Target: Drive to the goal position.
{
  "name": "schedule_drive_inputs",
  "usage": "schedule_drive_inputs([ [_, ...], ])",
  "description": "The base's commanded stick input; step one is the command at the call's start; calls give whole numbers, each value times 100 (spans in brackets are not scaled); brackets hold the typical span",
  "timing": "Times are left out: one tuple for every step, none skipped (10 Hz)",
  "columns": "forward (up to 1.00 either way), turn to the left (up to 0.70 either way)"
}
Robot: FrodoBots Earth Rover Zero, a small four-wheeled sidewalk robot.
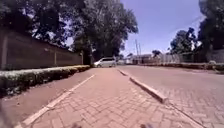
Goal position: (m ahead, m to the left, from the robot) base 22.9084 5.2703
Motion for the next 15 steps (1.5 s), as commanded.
schedule_drive_inputs([
  [70, 0],
  [70, 0],
  [70, 0],
  [70, 0],
  [70, 0],
  [70, 0],
  [70, 0],
  [70, 0],
  [70, 0],
  [70, 0],
  [70, 0],
  [70, 0],
  [70, 0],
  [70, 0],
  [70, 0],
])
